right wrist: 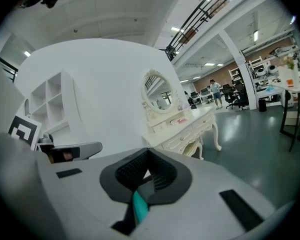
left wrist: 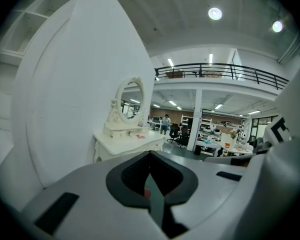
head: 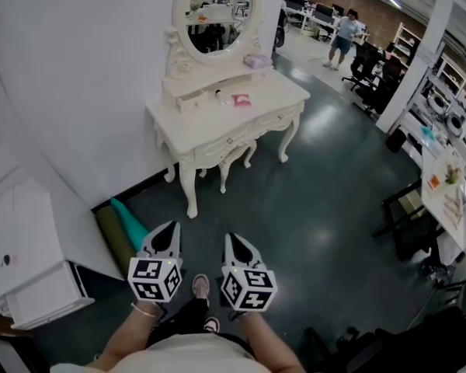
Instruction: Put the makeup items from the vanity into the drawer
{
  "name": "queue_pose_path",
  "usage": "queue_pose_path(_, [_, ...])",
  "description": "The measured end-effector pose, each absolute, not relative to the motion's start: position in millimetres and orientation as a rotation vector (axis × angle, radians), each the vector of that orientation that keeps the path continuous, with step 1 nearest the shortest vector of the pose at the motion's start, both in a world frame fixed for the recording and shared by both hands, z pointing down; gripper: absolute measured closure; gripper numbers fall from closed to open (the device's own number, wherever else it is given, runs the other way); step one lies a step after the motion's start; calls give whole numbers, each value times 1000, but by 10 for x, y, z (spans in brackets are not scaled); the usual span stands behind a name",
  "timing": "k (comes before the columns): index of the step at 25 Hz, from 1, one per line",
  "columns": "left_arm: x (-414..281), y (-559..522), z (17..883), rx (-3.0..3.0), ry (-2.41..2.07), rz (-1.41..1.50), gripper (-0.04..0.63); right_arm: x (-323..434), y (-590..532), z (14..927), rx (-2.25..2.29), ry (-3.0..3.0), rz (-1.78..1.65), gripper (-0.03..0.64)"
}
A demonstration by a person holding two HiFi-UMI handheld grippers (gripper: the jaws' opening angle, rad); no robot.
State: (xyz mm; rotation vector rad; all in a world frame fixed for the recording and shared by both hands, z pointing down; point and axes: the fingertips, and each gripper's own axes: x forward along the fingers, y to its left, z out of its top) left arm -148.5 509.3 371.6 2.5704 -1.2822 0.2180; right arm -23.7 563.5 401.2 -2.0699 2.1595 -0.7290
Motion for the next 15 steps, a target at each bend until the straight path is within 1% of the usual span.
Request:
queue_pose_path(8, [-1211, 4693, 3635, 2614, -1267, 200, 591, 93, 5348, 3949, -2112, 2108, -694, 600])
queue_pose_path(15, [-1117, 4247, 3662, 2592, -1251, 191, 591, 150, 4866, 3918, -2121, 2136, -690, 599])
